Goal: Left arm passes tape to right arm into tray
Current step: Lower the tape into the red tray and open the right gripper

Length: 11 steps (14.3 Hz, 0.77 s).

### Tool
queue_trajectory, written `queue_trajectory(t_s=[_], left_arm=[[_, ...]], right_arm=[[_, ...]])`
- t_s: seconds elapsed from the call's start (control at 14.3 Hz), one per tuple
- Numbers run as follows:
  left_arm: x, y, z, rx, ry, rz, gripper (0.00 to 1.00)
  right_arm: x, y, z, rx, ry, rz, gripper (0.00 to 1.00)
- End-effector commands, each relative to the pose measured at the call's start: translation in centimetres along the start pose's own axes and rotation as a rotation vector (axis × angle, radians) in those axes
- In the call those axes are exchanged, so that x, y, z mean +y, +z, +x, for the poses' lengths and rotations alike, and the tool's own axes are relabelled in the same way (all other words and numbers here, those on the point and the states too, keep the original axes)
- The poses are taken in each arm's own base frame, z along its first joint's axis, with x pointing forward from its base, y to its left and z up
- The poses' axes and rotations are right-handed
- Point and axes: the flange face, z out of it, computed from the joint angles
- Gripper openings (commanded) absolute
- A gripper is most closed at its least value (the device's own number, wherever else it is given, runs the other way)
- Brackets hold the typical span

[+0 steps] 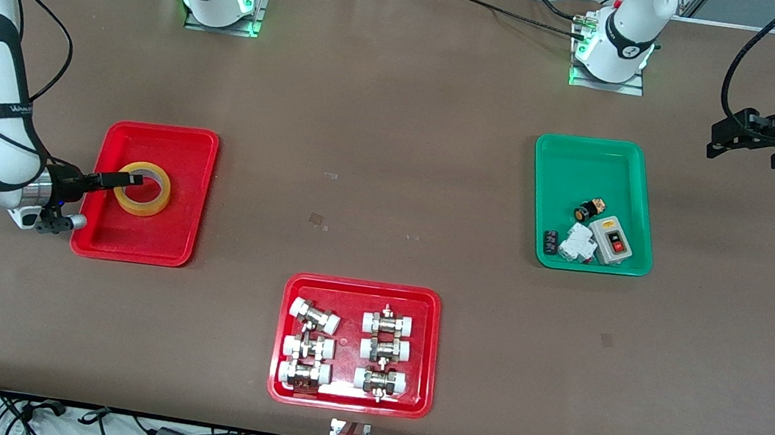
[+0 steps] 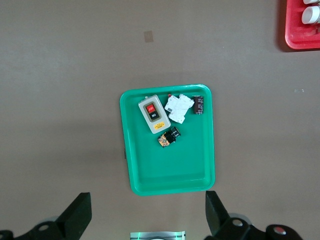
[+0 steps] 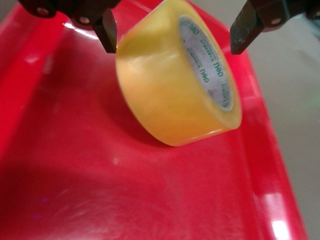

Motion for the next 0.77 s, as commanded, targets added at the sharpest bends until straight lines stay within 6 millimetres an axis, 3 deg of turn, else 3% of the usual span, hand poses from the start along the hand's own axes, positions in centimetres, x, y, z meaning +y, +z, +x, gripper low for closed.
queue_trajectory(t_s=[0.0,0.21,0.49,0.7], left_arm=[[0.2,-0.2,0.0,0.007,0.008,0.015,1.0],[0.2,-0.2,0.0,0.007,0.01,0.015,1.0],[0.4,-0.1,0.0,0.005,0.01,0.012,1.0],[0.5,-0.1,0.0,0.008,0.01,0.009,1.0]], right_arm=[[-3.6,-1.3,0.7,-0.01,-0.079,-0.112,1.0],[-7.3,-4.5,0.8,0.002,-0.039,-0.219,1.0],[-15.1,-11.8,0.1,0.091,0.15,-0.309,1.0],[-20.4,-17.8,-1.9,0.16,0.232,-0.392,1.0]])
